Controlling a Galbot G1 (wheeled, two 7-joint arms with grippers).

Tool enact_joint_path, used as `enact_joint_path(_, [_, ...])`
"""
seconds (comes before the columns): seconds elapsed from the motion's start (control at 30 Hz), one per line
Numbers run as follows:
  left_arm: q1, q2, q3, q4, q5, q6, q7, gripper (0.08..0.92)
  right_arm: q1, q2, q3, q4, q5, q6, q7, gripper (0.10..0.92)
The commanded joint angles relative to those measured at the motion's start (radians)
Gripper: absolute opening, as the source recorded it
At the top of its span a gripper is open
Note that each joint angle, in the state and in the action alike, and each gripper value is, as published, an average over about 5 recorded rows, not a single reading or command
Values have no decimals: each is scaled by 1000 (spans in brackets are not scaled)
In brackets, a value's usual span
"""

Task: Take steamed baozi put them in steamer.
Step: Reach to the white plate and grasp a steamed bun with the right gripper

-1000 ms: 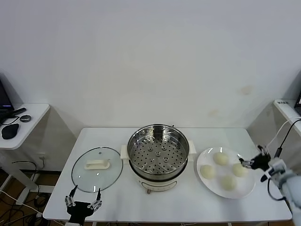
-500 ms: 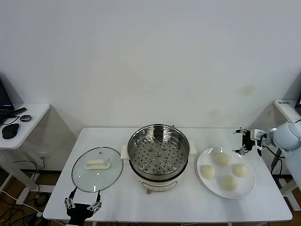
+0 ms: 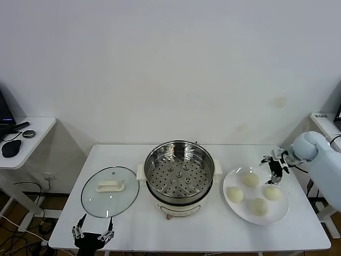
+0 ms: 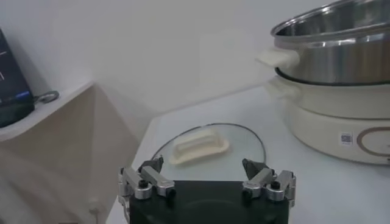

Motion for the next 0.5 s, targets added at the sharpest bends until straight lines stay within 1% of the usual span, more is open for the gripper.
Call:
enact_joint_path(0.03, [4,-2,0,-3,1,0,0,823,36,107,-22,-136,-61,24,-22,823])
enact_joint_path(0.5, [1,-3,3,5,2,2,-1,823,38,157,-19,-194,-89,9,45,823])
